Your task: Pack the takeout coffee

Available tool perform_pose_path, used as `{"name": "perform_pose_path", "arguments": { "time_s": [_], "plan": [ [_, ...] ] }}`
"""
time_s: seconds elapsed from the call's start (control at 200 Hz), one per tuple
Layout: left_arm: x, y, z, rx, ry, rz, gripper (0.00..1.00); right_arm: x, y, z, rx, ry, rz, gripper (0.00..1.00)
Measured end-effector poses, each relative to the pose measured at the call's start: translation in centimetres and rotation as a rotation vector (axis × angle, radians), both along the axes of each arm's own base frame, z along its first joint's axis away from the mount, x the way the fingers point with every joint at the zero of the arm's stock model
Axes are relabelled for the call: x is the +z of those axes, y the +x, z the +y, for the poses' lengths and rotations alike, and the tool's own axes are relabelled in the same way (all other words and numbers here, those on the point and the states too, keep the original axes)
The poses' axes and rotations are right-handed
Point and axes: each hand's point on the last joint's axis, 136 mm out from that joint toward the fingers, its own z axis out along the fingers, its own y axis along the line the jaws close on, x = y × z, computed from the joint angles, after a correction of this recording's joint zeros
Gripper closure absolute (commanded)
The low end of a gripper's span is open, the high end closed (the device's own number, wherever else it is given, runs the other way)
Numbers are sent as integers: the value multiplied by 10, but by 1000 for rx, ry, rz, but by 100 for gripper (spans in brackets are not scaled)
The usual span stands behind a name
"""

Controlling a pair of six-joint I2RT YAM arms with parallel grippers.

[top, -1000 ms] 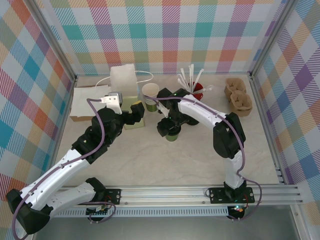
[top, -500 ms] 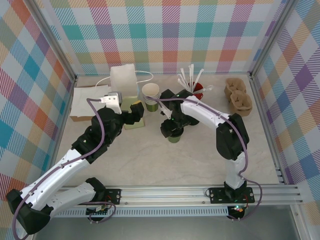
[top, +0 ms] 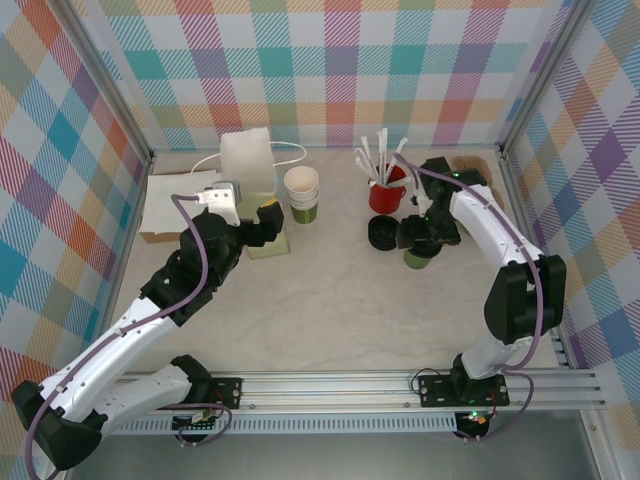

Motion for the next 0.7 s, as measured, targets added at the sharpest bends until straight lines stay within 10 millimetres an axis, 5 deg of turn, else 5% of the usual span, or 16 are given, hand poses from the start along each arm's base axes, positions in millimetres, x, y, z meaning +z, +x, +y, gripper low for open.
{"name": "perform_pose_path", "arguments": {
  "time_s": [0.22, 0.435, 0.7],
  "plan": [
    [2, 0, 2, 6, -1, -3, 6, -12, 9, -33, -95, -29, 13, 16],
    [2, -1, 2, 6, 5, 5, 6, -33, 20, -35, -106, -33, 40, 14],
    [10, -2, 4, 8, -1, -2, 5, -43, 21, -35, -105, -35, 53, 0]
  ]
}}
